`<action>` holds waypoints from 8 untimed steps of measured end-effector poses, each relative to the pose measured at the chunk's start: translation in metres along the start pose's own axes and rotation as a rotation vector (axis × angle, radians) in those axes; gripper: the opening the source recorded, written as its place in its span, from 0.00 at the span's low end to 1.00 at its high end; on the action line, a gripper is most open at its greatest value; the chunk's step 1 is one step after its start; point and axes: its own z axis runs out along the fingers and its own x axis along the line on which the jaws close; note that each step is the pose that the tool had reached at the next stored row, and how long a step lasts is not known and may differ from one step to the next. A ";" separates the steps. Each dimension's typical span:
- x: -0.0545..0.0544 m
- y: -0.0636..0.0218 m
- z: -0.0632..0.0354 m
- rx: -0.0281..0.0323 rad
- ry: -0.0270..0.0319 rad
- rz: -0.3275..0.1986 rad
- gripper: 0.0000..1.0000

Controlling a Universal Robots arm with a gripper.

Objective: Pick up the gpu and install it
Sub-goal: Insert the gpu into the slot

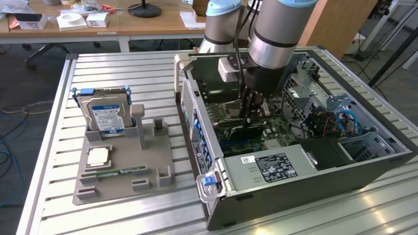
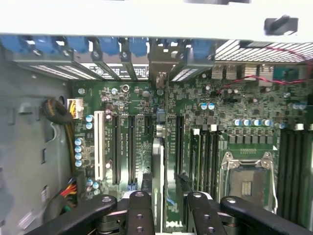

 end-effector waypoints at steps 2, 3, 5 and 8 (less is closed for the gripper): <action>0.000 -0.0001 -0.0077 0.0000 0.0000 0.000 0.34; 0.000 -0.0001 -0.0112 0.0001 -0.0001 0.000 0.34; -0.001 -0.0002 -0.0237 0.0000 0.0000 0.000 0.34; -0.002 -0.0005 -0.0405 0.0000 0.0000 0.000 0.34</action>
